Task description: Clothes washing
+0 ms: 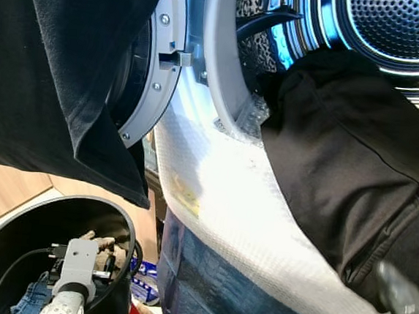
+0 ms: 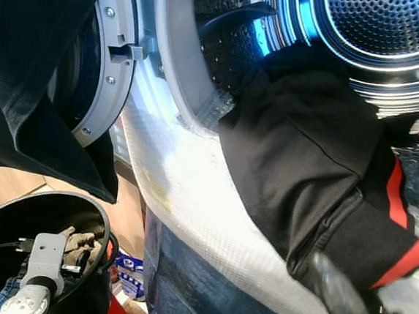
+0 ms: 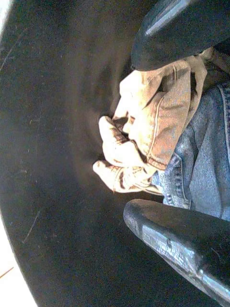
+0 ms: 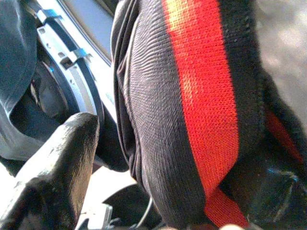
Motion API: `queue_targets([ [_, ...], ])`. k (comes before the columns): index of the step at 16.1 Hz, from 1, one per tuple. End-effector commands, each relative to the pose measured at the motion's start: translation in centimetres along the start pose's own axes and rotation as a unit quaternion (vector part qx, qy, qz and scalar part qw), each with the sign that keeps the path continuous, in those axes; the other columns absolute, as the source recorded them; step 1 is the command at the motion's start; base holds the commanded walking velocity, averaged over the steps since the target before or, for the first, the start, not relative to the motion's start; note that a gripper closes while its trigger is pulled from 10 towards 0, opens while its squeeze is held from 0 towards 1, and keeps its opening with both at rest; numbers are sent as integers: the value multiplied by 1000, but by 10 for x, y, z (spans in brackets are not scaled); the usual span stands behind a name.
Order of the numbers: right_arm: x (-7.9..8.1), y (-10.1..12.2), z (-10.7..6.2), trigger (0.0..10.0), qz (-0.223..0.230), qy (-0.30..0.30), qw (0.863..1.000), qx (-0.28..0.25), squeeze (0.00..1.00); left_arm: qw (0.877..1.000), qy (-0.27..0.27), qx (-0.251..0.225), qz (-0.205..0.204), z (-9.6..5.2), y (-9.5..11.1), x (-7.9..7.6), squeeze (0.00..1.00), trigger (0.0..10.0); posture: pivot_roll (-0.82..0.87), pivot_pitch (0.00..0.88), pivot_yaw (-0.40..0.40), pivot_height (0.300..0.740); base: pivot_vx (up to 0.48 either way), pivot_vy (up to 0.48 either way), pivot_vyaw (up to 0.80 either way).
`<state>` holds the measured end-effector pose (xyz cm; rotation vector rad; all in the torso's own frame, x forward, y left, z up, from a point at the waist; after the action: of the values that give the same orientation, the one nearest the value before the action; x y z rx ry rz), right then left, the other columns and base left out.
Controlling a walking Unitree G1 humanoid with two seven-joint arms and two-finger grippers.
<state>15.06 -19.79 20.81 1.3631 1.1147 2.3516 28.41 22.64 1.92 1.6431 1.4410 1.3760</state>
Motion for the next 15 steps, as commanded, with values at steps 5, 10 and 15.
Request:
queue_targets([
  [5, -25, 2, -30, 10000, -17, -64, 998, -4, 0, 999, -35, 30, 6, -4, -17, -15, 0, 10000, -127, 22, -8, 740, 0, 0, 0],
  [10, -29, -4, -28, 4431, -27, -59, 998, 6, 0, 999, -40, 29, 6, -4, -16, -18, 0, 10000, -130, 29, -9, 740, 0, 0, 0],
  [15, -29, -2, -24, 0, -42, -43, 998, 7, 0, 999, -39, 33, 6, -3, -18, -17, 0, 10000, -124, 34, -12, 740, 0, 0, 0],
])
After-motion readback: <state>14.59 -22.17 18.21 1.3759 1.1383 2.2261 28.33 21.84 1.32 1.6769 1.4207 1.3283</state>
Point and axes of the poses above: a point about 5 cm out from each wrist's last joint towards the gripper, its own z axis pointing out of the wrist towards the gripper, its own y axis along the axis of the wrist's last joint, x = y × z, the point moved 4 cm from there along z, pointing out of the wrist towards the gripper, and after that the axes turned 8 degrees about z, right-handed, at the moved point
